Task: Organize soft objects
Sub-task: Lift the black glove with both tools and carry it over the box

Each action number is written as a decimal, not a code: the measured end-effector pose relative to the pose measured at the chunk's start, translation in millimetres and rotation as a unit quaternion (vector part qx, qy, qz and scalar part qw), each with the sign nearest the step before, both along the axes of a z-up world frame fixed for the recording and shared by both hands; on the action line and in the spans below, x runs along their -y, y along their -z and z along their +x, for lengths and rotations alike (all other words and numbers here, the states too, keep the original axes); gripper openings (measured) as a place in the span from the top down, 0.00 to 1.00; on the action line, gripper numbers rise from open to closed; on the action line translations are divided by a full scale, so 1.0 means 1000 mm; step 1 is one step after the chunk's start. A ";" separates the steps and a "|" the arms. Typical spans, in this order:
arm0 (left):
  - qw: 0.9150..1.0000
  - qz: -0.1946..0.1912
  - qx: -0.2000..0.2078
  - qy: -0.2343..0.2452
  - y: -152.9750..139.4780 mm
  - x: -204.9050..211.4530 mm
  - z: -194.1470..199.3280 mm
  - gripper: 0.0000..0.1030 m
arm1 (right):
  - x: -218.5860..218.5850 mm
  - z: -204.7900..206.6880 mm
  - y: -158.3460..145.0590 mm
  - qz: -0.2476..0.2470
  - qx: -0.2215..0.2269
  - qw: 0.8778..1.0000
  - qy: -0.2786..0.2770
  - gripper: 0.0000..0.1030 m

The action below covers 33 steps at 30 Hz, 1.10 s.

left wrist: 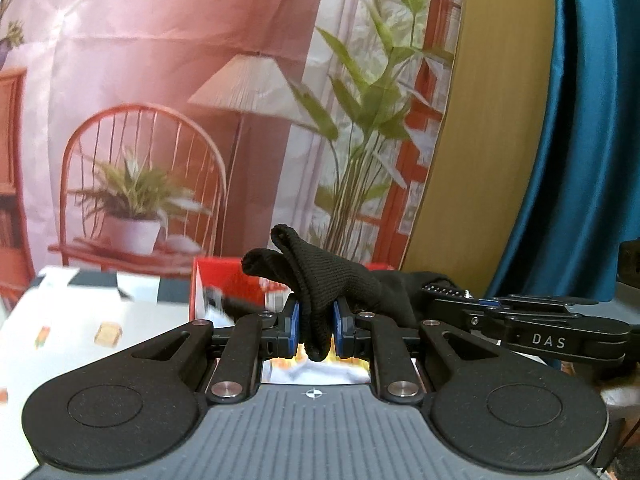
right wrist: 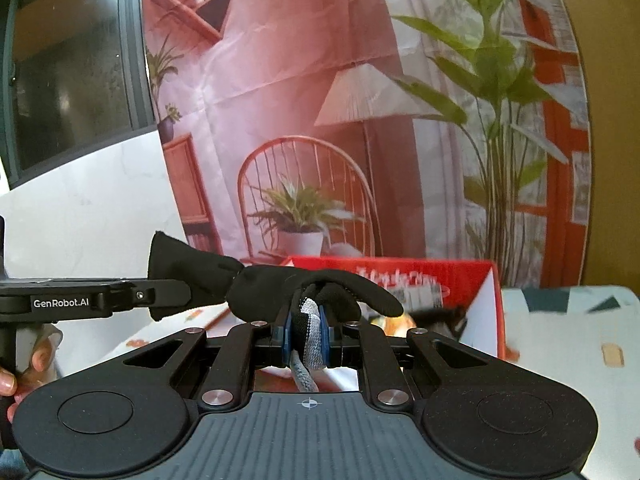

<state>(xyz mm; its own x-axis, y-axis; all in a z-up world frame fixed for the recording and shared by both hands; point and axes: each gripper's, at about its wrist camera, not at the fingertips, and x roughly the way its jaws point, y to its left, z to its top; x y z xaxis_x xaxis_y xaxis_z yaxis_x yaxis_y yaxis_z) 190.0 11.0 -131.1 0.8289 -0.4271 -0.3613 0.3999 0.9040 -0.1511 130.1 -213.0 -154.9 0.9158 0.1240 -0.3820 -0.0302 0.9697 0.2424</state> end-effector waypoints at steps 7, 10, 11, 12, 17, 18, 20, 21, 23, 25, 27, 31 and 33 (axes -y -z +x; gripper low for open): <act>1.000 0.014 -0.020 0.015 -0.008 0.010 0.050 0.83 | 0.022 0.050 -0.014 -0.009 -0.012 1.000 0.003 0.88; 0.998 0.019 -0.049 0.017 0.001 0.013 0.071 0.83 | 0.032 0.068 -0.008 -0.001 -0.032 0.999 0.007 0.88; 0.998 0.019 -0.060 0.017 0.006 0.014 0.077 0.83 | 0.035 0.073 -0.004 0.003 -0.039 0.999 0.008 0.88; 0.997 0.020 -0.072 0.015 0.011 0.015 0.084 0.83 | 0.037 0.077 0.000 0.007 -0.048 0.999 0.010 0.88; 0.990 0.041 -0.131 0.022 0.039 0.023 0.108 0.83 | 0.046 0.098 0.031 0.037 -0.102 0.994 0.014 0.88; 0.989 0.049 -0.138 0.026 0.044 0.025 0.111 0.83 | 0.045 0.099 0.037 0.040 -0.111 0.993 0.011 0.88; 0.985 0.067 -0.156 0.035 0.054 0.029 0.117 0.83 | 0.043 0.105 0.048 0.040 -0.133 0.990 0.004 0.88; 0.983 0.073 -0.162 0.035 0.058 0.030 0.121 0.83 | 0.042 0.107 0.053 0.038 -0.142 0.989 0.002 0.88; 0.981 0.086 -0.170 0.029 0.064 0.031 0.127 0.83 | 0.041 0.114 0.062 0.034 -0.160 0.986 0.001 0.88; 0.979 0.090 -0.182 0.028 0.069 0.032 0.136 0.83 | 0.042 0.119 0.069 0.037 -0.176 0.984 0.001 0.88; 0.976 0.092 -0.195 0.028 0.074 0.032 0.142 0.83 | 0.045 0.126 0.075 0.045 -0.192 0.980 0.008 0.88; 0.971 0.096 -0.217 0.021 0.085 0.033 0.152 0.83 | 0.048 0.138 0.083 0.045 -0.220 0.974 0.022 0.88; 0.969 0.093 -0.228 0.013 0.091 0.032 0.156 0.83 | 0.048 0.143 0.086 0.043 -0.232 0.971 0.027 0.88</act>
<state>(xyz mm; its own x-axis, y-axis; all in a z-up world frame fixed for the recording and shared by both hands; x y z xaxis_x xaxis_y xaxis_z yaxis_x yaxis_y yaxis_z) 345.9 -21.0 -222.2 0.5544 -0.3384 -0.7603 0.3533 0.9229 -0.1532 272.8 -261.3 -241.2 0.6544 0.1303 -0.7449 0.1519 0.9423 0.2983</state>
